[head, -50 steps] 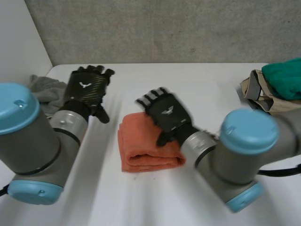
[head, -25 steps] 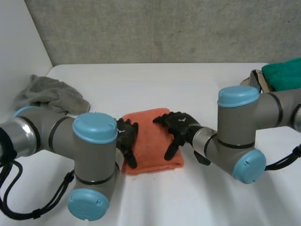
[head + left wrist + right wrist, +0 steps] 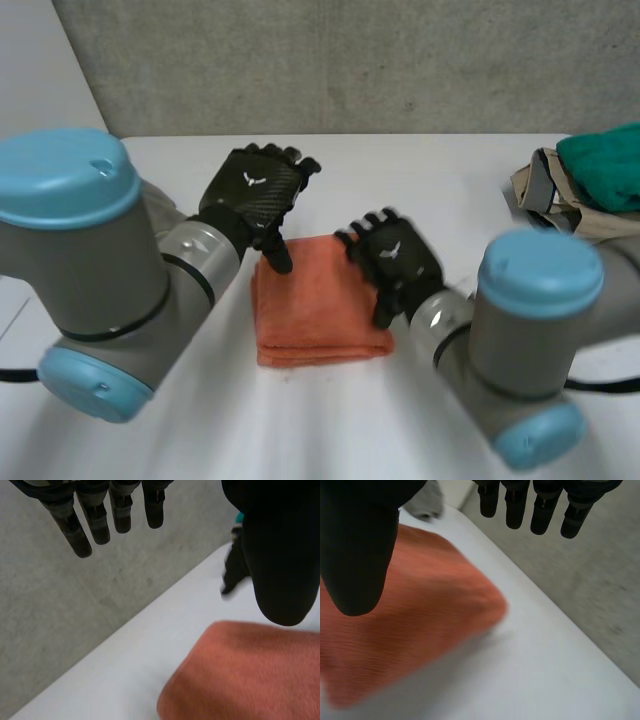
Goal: Fold the laundry.
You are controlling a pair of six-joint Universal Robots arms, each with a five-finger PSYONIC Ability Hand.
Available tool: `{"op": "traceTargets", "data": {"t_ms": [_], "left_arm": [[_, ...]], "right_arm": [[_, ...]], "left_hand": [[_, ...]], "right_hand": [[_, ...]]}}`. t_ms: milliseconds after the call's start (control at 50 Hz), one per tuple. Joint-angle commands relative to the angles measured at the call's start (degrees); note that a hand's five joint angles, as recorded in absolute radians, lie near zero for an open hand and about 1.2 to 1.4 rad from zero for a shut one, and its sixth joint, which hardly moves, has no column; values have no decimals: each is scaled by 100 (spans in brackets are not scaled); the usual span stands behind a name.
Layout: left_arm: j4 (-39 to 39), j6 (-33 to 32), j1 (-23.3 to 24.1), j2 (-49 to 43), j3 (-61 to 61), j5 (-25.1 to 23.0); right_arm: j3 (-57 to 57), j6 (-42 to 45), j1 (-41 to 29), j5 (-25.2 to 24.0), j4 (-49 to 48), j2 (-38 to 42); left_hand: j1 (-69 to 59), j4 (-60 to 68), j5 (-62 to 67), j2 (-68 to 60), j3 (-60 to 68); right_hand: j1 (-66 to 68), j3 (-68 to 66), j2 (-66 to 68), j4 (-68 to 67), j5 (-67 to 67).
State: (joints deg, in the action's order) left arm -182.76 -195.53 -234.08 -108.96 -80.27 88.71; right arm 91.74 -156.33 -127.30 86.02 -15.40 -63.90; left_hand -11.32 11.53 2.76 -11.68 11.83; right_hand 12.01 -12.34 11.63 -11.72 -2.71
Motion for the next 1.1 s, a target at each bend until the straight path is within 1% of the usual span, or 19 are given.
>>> {"op": "traceTargets", "data": {"t_ms": [20, 40, 160, 180, 240, 260, 280, 420, 500, 560, 620, 700, 720, 740, 860, 940, 1020, 1100], "left_arm": [[65, 59, -208, 42, 3, -864], [73, 67, -208, 33, -6, -943], [82, 76, -209, 7, -23, -952], [91, 76, -208, -2, -23, -952], [82, 85, -208, -20, -41, -952], [82, 85, -208, -20, -32, -952], [82, 85, -208, -28, -41, -952], [82, 85, -208, -29, -58, -961], [91, 85, -208, -20, -67, -961], [91, 76, -208, -11, -67, -961], [82, 76, -200, 7, -50, -961], [82, 94, -200, 24, -23, -978], [82, 85, -191, 24, -15, -970], [82, 85, -191, 33, -15, -961], [82, 94, -173, 68, -15, -961], [82, 94, -182, 165, -15, -970], [47, 102, -173, 287, 12, -961], [30, 173, -147, 411, 29, -970]], "right_arm": [[722, -20, -497, -235, -780, 184], [740, 23, -514, -235, -894, 324], [521, 41, -497, -253, -1281, 826], [425, 50, -497, -261, -1377, 948], [275, 103, -497, -261, -1466, 1125], [187, 199, -497, -261, -1492, 1203], [143, 252, -497, -261, -1510, 1239], [-226, 691, -488, -261, -1510, 1573], [-323, 613, -410, -253, -1527, 1582], [-411, 595, -357, -235, -1519, 1556], [-525, 586, -304, -235, -1492, 1538], [-762, 586, -277, -244, -1484, 1599], [-850, 595, -251, -244, -1475, 1626], [-894, 586, -216, -244, -1475, 1626], [-1044, 595, 197, -235, -1466, 1460], [-1228, 586, 495, -244, -1466, 1117], [-1658, 586, 1048, -253, -1492, 713], [-2212, 560, 1585, -305, -1589, 563]], "left_hand": [[27, -48, -170, 62, -78], [10, -31, -153, 46, -61], [10, -31, -153, 45, -61], [26, -47, -170, 62, -78], [27, -48, -170, 62, -78], [27, -48, -170, 62, -78], [27, -48, -170, 62, -78], [27, -48, -170, 62, -78], [27, -48, -170, 62, -78], [10, -31, -153, 46, -61], [27, -48, -170, 62, -78], [27, -48, -170, 62, -78], [27, -48, -170, 62, -78], [27, -48, -170, 62, -78], [27, -48, -170, 62, -78], [27, -48, -170, 62, -78], [43, -64, -187, 79, -94], [60, -81, -204, 96, -111]], "right_hand": [[-201, 234, -163, 172, 271], [-201, 234, -163, 172, 271], [-201, 234, -163, 172, 271], [174, -141, 212, -202, -103], [546, -513, 584, -575, -476], [1064, -1031, 1102, -1092, -994], [1252, -1219, 1290, -1281, -1182], [1639, -1606, 1677, -1668, -1569], [2464, -2431, 2502, -2492, -2394], [2499, -2466, 2537, -2527, -2429], [3002, -2969, 3040, -3030, -2932], [5386, -5354, 5424, -5415, -5316], [6425, -6392, 6463, -6453, -6354], [6796, -6763, 6833, -6824, -6725], [6799, -6766, 6837, -6828, -6729], [6799, -6766, 6837, -6828, -6729], [6799, -6766, 6837, -6828, -6729], [6799, -6766, 6837, -6828, -6729]]}}
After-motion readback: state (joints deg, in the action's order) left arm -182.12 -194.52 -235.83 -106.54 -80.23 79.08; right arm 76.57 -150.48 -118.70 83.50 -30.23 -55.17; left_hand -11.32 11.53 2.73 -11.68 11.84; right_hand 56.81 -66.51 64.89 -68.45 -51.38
